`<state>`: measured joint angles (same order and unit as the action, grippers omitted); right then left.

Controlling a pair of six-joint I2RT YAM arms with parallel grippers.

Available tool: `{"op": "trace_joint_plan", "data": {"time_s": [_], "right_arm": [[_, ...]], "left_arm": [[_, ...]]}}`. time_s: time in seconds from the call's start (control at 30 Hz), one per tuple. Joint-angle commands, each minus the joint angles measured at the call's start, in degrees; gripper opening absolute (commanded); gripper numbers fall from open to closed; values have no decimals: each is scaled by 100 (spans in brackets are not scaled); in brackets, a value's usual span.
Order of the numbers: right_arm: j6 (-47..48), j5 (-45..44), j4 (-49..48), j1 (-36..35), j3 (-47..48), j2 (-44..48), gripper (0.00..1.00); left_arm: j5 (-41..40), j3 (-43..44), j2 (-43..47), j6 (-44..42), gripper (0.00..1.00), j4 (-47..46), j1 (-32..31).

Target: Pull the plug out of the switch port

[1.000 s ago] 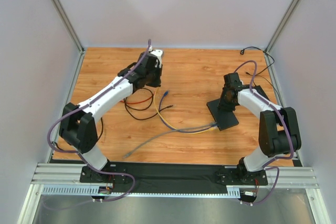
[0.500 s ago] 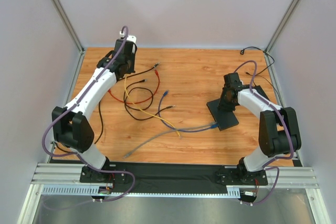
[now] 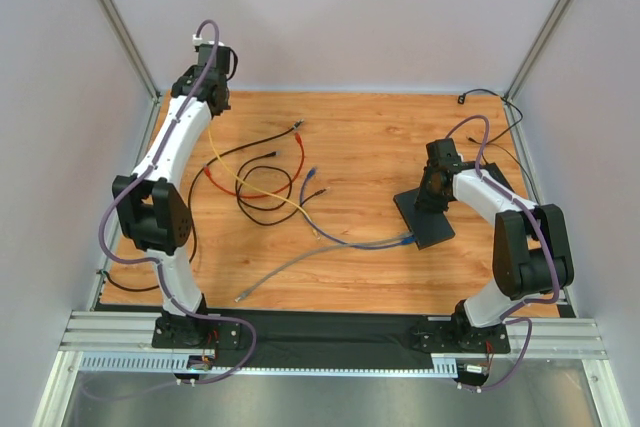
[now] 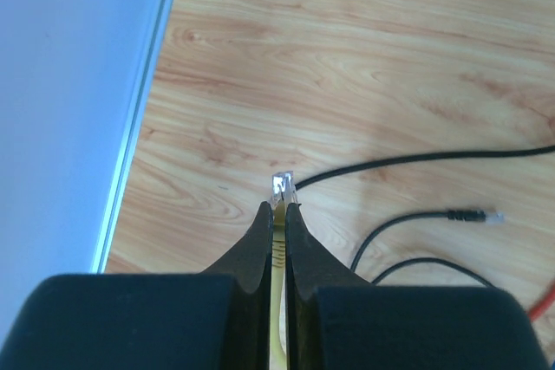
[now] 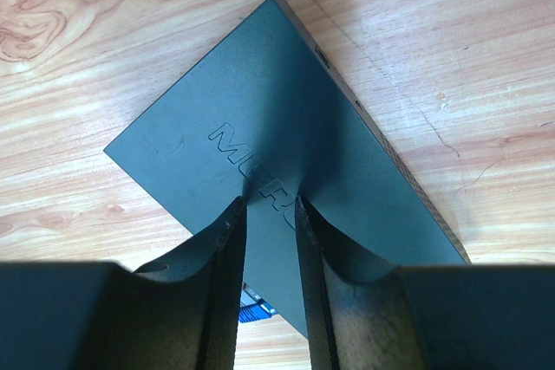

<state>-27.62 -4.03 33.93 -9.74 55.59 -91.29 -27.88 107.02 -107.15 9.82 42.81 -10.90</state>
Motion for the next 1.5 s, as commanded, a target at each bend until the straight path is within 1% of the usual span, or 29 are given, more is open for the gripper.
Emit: {"op": "trace_joint_plan", "data": {"time_s": [0.0,0.1,0.23,0.33,0.37,0.47,0.57,0.7,0.73,0.77,0.8,0.83,0.87,0.9,0.93,0.97,1.03,1.07,1.1,1.13,1.17,1.2,1.23,1.27,1.3,1.47], "right_arm": [[63,-98,245,-19,-233,-284,31],[63,-80,219,-19,-225,-328,31],[63,-54,210,-19,-242,-320,31],[72,-63,237,-19,-251,-267,31],[72,-54,237,-19,-251,-250,31],[81,-45,237,-19,-242,-258,31],[72,-19,228,-19,-251,-276,31],[72,-36,201,-19,-268,-284,31],[81,-36,201,-11,-260,-285,31],[72,-19,201,-19,-251,-293,31],[81,-27,193,-19,-259,-285,31],[72,-19,201,-11,-242,-285,31],[72,-19,210,-19,-242,-276,31],[72,-27,202,-19,-242,-267,31],[72,-27,201,-19,-242,-258,31],[72,-10,201,-19,-233,-258,31],[90,25,184,-19,-216,-276,31],[90,60,193,-19,-207,-302,31],[90,69,175,-28,-207,-311,31],[90,69,184,-20,-224,-320,31],[98,61,175,-19,-224,-294,31],[90,52,166,-19,-250,-285,31],[98,43,166,-19,-259,-258,31],[90,26,184,-11,-268,-206,31],[90,17,184,-11,-268,-188,31],[178,95,193,-19,-277,-135,31]], "left_arm": [[70,389,-191,-42,0,202,52],[615,232,-306,-34,0,149,61],[1424,-259,-403,177,0,-70,88],[1662,-375,-552,362,5,-62,131],[1750,-384,-570,467,17,-36,140],[1856,-542,-447,590,47,-149,149],[1909,-709,-158,679,58,-237,149],[2312,-893,474,749,58,-317,149],[2452,-1050,607,801,58,-447,149],[2750,-1148,756,837,58,-518,140],[3031,-1436,1079,880,59,-623,132],[3295,-1621,1257,959,59,-990,105],[3767,-1823,1589,1003,60,-1176,9],[4016,-2182,1732,1021,61,-1396,-96],[4262,-2334,1837,1021,62,-1798,-201],[4752,-2448,1960,995,63,-1976,-533],[5282,-2634,1927,977,64,-2397,-886],[5728,-2660,1813,1056,64,-2539,-1297],[5932,-2747,1751,1100,64,-2697,-1466],[6082,-2818,1664,1161,64,-3099,-1677],[6345,-2888,1489,1380,64,-3355,-1844],[6443,-3028,1382,1504,64,-3610,-2124],[6522,-3082,1251,1661,64,-4048,-2249],[6671,-3082,945,1785,63,-4183,-2363],[6699,-3030,794,1977,62,-4245,-2608],[6856,-2906,-119,2409,61,-4965,-3164]]}}
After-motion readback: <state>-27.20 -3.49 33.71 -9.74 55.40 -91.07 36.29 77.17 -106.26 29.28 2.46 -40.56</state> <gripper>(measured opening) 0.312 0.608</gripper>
